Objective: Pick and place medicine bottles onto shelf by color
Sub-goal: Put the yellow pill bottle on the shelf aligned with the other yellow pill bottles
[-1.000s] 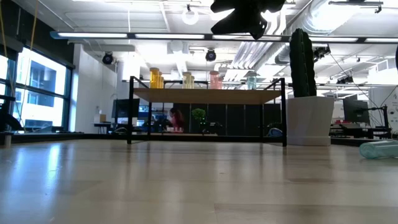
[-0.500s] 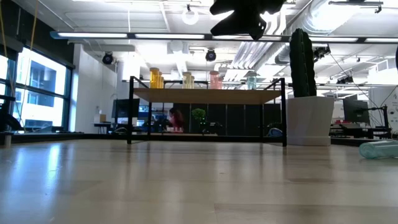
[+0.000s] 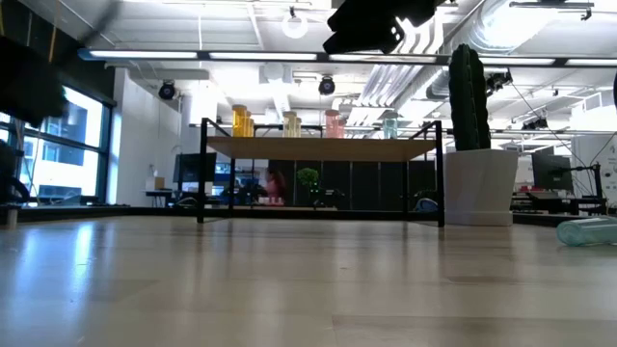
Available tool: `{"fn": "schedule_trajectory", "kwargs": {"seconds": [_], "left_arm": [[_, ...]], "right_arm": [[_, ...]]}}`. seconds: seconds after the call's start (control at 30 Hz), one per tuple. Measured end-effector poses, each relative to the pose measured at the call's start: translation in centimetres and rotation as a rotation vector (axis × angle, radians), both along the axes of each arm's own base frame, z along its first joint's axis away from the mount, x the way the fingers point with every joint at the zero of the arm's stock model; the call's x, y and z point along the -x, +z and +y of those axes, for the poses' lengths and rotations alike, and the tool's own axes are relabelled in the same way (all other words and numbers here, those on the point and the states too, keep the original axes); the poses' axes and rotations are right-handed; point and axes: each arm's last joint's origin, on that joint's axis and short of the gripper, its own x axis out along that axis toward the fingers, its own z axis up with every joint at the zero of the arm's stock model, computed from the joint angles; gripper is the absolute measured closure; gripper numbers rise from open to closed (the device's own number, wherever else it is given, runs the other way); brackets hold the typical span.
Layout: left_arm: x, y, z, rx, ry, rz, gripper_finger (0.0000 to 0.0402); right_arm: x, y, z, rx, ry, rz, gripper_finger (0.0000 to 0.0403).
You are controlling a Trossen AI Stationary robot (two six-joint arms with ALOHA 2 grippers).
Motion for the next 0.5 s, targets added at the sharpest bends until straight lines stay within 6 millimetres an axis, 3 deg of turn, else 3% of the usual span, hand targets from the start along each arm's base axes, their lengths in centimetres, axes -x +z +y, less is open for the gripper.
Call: {"fn": "schedule_trajectory", "kwargs": {"seconds": [0.3, 0.5], "left_arm": [[-4.2, 0.3, 6.5, 0.154, 0.160, -0.067, 0.0312], [-6.8, 1.1, 11.3, 0.321, 0.280, -0.219, 0.0312]], "right_arm": [[0.1, -0.2, 0.1, 0.122, 0.124, 0.017, 0.0175], [-0.2, -0.8, 0.6, 0.190, 0.259, 0.033, 0.0175]]}}
